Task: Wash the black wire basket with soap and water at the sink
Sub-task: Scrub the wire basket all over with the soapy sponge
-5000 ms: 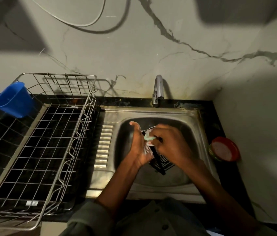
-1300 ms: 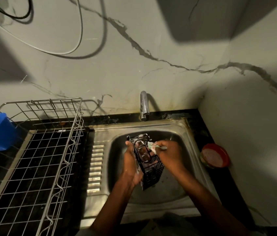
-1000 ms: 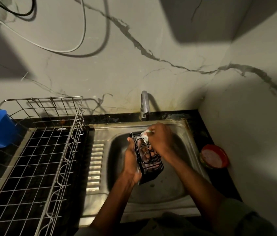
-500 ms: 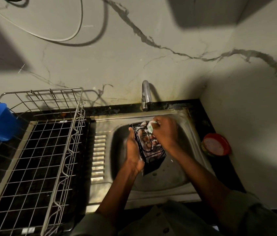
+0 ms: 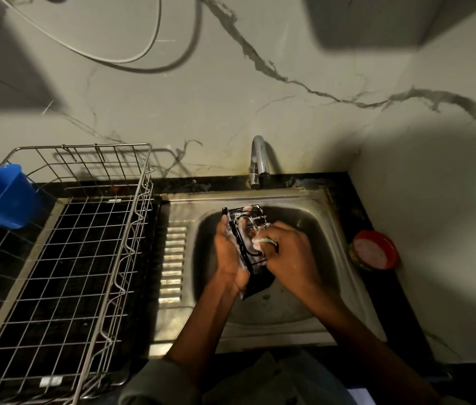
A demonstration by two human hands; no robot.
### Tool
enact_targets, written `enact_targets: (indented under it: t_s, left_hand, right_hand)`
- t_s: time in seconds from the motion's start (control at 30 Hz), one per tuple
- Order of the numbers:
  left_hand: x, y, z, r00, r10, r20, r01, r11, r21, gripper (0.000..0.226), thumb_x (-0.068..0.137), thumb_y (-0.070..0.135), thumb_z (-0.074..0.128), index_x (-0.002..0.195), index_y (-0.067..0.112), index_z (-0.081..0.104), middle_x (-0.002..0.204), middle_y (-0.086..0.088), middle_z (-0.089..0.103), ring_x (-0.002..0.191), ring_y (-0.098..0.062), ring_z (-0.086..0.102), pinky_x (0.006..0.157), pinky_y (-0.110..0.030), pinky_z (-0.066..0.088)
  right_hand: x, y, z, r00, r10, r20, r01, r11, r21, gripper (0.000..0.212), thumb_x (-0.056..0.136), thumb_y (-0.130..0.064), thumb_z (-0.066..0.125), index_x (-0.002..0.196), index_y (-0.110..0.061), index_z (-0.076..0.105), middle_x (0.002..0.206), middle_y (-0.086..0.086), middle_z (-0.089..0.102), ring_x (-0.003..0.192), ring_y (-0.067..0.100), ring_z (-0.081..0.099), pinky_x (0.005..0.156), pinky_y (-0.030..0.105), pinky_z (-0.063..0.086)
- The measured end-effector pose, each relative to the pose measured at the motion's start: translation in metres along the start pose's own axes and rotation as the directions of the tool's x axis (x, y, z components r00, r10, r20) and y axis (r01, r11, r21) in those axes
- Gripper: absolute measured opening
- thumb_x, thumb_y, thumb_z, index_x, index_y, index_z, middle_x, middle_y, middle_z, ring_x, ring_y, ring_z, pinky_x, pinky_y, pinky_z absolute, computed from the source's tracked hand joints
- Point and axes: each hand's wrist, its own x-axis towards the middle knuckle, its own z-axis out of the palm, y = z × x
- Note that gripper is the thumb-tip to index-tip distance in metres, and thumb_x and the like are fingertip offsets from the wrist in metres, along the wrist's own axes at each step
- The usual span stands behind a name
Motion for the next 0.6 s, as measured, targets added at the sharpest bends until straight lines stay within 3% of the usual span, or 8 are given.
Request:
enact_targets:
  t_s: [0.17,0.27,0.37,0.47,0.53,0.6]
  left_hand:
    - [-0.008,-0.011,0.006,0.997,-0.074,-0.015,0.074,0.997,0.0,0.061,0.102,0.053,0.042,0.104,0.005,0.08,0.102,-0.019,0.077,0.084,-0.032,0.077,0.07,-0.042,0.065]
    - [-0.006,-0.004,0.005,0.999,-0.027,-0.033,0.025,0.999,-0.041,0.058,0.105,0.05,0.043,0.101,0.007,0.08,0.092,-0.014,0.079,0.081,-0.028,0.077,0.071,-0.036,0.064]
    - [-0.002,-0.001,0.003,0.997,-0.014,-0.07,0.009,0.997,-0.074,0.053,0.103,0.052,0.051,0.106,0.007,0.078,0.102,-0.017,0.077,0.096,-0.032,0.073,0.084,-0.043,0.062]
    - [-0.007,-0.012,0.005,0.999,-0.012,-0.048,0.009,0.997,-0.077,0.047,0.106,0.041,0.048,0.09,0.008,0.077,0.092,-0.016,0.075,0.083,-0.028,0.076,0.075,-0.034,0.064]
    - [-0.009,-0.014,0.009,1.0,-0.002,-0.031,-0.001,0.997,-0.082,0.044,0.107,0.034,0.044,0.1,0.005,0.077,0.095,-0.015,0.076,0.081,-0.025,0.076,0.072,-0.03,0.064]
    - [-0.008,-0.01,0.011,0.999,0.028,-0.029,-0.03,0.997,-0.078,0.045,0.108,0.038,0.043,0.118,0.006,0.072,0.107,-0.017,0.075,0.09,-0.028,0.076,0.075,-0.036,0.064]
  right_hand:
    - [0.033,-0.011,0.003,0.981,0.143,-0.133,-0.133,0.988,0.079,0.017,0.086,-0.004,0.074,0.096,-0.017,0.078,0.099,-0.002,0.075,0.089,0.007,0.068,0.084,0.028,0.057]
    - [0.001,-0.015,0.003,0.99,0.135,-0.028,-0.131,0.985,0.114,0.018,0.085,-0.006,0.076,0.093,-0.022,0.079,0.097,-0.008,0.076,0.086,-0.001,0.067,0.078,0.017,0.054]
    - [-0.026,-0.017,-0.002,0.993,0.101,0.065,-0.112,0.973,0.201,0.025,0.082,-0.002,0.074,0.09,-0.025,0.079,0.094,-0.013,0.075,0.087,-0.003,0.068,0.079,0.017,0.053]
    - [0.004,-0.021,0.003,0.996,0.088,0.035,-0.094,0.956,0.276,0.031,0.083,0.003,0.071,0.094,-0.024,0.078,0.095,-0.012,0.075,0.09,-0.003,0.07,0.084,0.02,0.056]
    - [0.033,-0.026,0.009,0.995,0.094,-0.025,-0.083,0.952,0.296,0.03,0.082,0.003,0.069,0.095,-0.023,0.078,0.097,-0.009,0.076,0.092,0.0,0.07,0.088,0.026,0.058]
    - [0.051,-0.026,0.01,0.991,0.109,-0.084,-0.082,0.959,0.27,0.024,0.082,0.0,0.071,0.093,-0.02,0.078,0.095,-0.008,0.077,0.09,0.002,0.071,0.087,0.029,0.059]
